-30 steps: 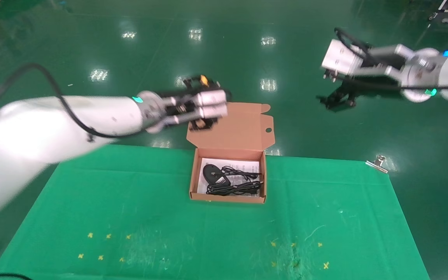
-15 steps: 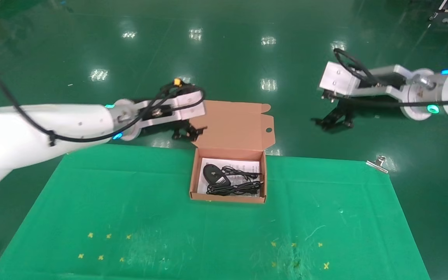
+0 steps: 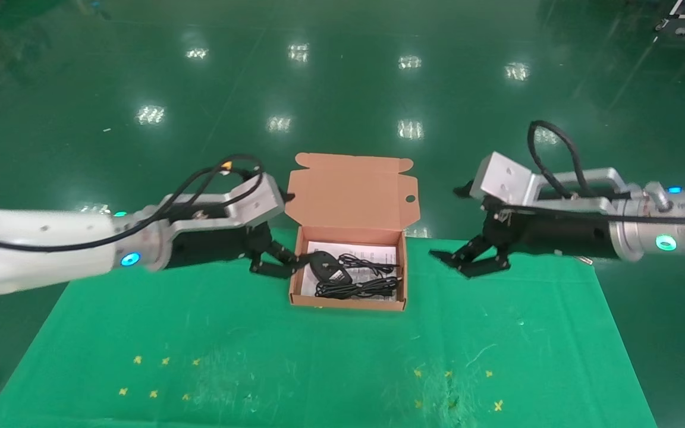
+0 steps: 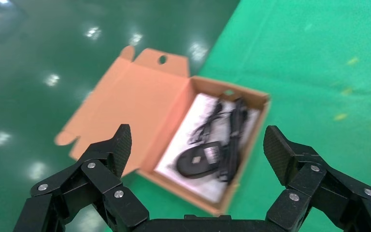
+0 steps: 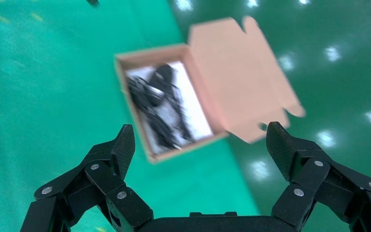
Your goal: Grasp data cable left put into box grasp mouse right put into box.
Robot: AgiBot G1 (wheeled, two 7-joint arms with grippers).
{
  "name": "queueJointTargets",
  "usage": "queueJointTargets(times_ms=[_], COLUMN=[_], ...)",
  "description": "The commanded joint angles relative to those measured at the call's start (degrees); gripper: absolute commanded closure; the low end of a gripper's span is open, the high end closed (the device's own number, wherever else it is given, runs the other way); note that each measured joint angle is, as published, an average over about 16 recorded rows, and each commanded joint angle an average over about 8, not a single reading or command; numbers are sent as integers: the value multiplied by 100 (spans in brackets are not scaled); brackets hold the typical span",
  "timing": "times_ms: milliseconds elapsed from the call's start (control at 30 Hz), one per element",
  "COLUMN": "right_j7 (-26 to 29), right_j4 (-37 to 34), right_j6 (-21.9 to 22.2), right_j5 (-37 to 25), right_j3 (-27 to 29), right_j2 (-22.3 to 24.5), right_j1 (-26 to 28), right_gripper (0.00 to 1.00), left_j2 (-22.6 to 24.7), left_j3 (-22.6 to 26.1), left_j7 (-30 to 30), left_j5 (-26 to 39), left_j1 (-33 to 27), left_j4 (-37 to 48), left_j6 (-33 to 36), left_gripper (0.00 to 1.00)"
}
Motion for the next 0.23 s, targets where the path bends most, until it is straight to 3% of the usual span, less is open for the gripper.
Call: queueJointTargets(times_ms=[33,233], right_j7=[-56,-183], right_j4=[43,140], right_j6=[-114,-368], right_j5=[251,812], right_j3=[127,411], right_j2=[57,183], right_j1=[-149,-483], right_gripper=[0,0], left_j2=[-109,-354], left_j3=[-181,-584], left_j7=[15,48], left_j5=[-214,-693], left_j1=[126,409], left_j4=[-70,-226], left_j6=[207,670], left_gripper=[0,0])
